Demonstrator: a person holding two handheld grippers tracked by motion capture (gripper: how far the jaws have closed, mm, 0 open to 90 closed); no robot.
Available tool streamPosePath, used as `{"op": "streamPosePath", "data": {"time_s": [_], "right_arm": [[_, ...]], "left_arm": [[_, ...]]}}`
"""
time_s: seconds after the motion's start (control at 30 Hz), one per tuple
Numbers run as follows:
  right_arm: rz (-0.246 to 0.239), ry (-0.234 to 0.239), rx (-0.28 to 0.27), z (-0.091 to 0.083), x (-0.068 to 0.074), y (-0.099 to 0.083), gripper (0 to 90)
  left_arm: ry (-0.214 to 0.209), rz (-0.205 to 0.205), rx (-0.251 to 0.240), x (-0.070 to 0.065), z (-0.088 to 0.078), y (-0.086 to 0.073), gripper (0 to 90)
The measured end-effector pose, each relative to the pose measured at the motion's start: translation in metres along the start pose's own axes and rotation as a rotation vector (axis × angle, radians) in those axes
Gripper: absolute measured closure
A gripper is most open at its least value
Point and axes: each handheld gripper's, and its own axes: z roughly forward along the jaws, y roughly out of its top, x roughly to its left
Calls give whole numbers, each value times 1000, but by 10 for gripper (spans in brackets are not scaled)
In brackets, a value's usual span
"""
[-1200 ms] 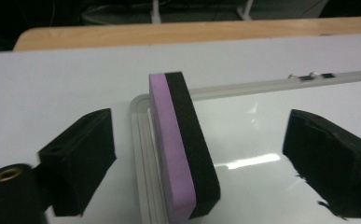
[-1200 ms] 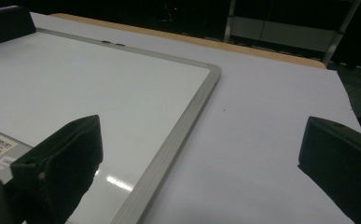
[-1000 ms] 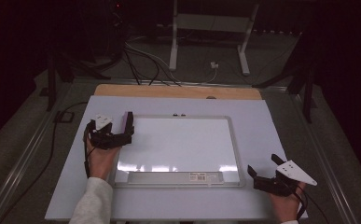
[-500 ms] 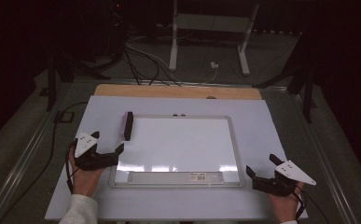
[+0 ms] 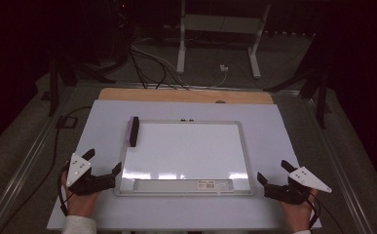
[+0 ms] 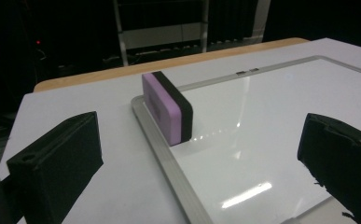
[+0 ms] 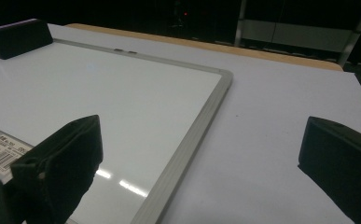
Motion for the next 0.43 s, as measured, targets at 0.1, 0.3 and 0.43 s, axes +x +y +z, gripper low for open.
{"op": "streamPosePath", "data": {"time_s": [0.1, 0.3, 0.43], "right_arm": [[2, 0, 0, 0, -1, 0, 2], [3, -1, 5, 0, -1, 0, 2], [7, -9, 17, 2, -2, -1, 2]], "left_arm": [[3, -13, -4, 3, -5, -4, 6], [14, -54, -28, 9, -8, -8, 6], [17, -56, -18, 9, -7, -9, 7]]}}
